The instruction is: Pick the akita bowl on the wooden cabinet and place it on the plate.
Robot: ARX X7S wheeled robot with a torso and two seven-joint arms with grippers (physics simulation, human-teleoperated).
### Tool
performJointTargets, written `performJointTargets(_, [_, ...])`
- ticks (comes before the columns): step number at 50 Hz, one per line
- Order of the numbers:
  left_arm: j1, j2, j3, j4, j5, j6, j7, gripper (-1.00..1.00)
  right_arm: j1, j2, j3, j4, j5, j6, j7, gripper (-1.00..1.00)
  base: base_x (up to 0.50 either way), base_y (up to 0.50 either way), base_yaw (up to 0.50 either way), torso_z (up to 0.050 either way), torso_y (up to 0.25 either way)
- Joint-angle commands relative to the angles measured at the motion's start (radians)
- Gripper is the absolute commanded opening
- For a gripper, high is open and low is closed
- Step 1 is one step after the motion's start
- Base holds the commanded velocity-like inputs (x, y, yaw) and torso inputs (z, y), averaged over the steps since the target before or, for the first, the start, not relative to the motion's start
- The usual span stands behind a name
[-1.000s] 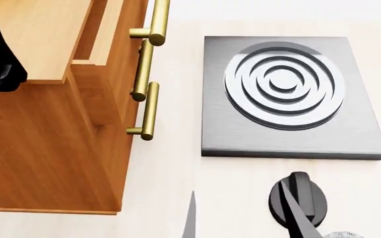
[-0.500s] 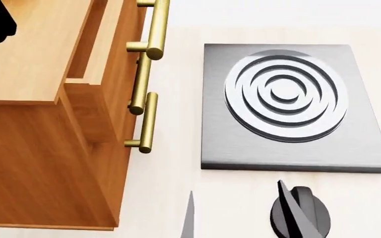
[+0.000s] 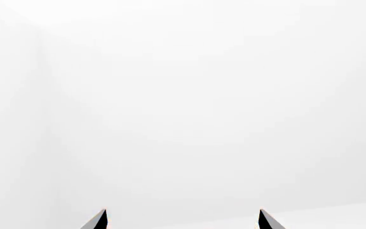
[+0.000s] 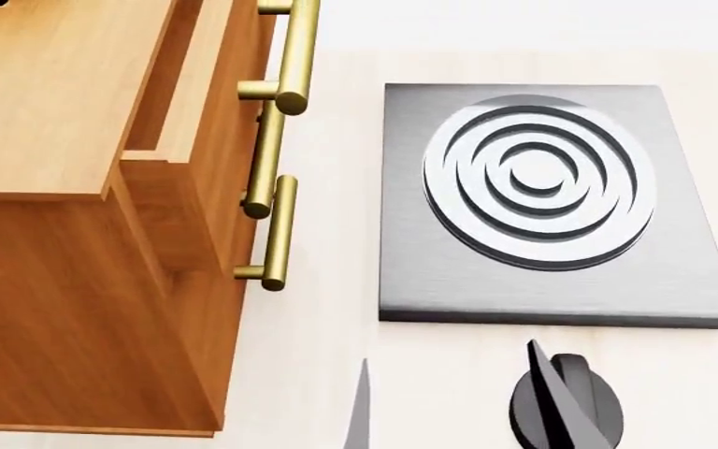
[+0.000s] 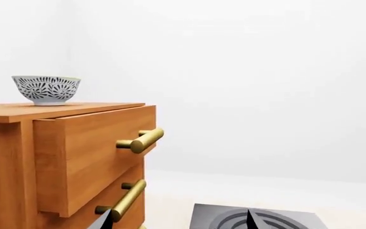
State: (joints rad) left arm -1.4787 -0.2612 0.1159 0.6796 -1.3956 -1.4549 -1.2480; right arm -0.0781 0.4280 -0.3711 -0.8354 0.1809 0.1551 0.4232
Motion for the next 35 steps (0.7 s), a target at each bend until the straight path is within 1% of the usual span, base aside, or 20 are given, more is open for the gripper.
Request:
performJointTargets(1, [-0.113, 0.025, 0.082, -0.093, 0.093, 0.031, 0.11, 1.0, 0.0, -0.012, 0.023, -0.005, -0.011, 0.005, -0.016, 1.0, 0.0, 0.0, 0.0, 0.0, 0.0])
performJointTargets(7, [-0.135, 0.018, 0.136, -0.151, 0.179, 0.089, 0.187, 1.0, 0.002, -0.01, 0.025, -0.003, -0.011, 0.006, -0.013, 1.0, 0.0, 0.0, 0.0, 0.0, 0.0])
performJointTargets(11, [-0.137, 0.01, 0.135, -0.196, 0.21, 0.128, 0.224, 1.0, 0.002, -0.007, 0.028, -0.008, -0.008, 0.005, -0.011, 1.0, 0.0, 0.0, 0.0, 0.0, 0.0])
performJointTargets(15, [-0.166, -0.001, 0.169, -0.259, 0.267, 0.162, 0.272, 1.0, 0.002, -0.007, 0.027, -0.004, -0.005, 0.0, -0.012, 1.0, 0.0, 0.0, 0.0, 0.0, 0.0])
performJointTargets(22, [-0.199, 0.006, 0.188, -0.337, 0.281, 0.18, 0.317, 1.0, 0.0, -0.003, 0.03, -0.007, -0.004, -0.003, -0.008, 1.0, 0.0, 0.0, 0.0, 0.0, 0.0])
performJointTargets(25, [-0.226, 0.02, 0.187, -0.412, 0.295, 0.206, 0.351, 1.0, -0.001, -0.001, 0.031, -0.012, -0.004, -0.002, -0.006, 1.0, 0.0, 0.0, 0.0, 0.0, 0.0])
performJointTargets(29, [-0.264, 0.036, 0.223, -0.508, 0.338, 0.245, 0.413, 1.0, -0.002, 0.0, 0.033, -0.01, -0.001, -0.005, -0.004, 1.0, 0.0, 0.0, 0.0, 0.0, 0.0])
performJointTargets(35, [-0.337, 0.049, 0.258, -0.603, 0.381, 0.275, 0.469, 1.0, -0.002, 0.001, 0.035, -0.006, 0.005, -0.011, -0.003, 1.0, 0.0, 0.0, 0.0, 0.0, 0.0])
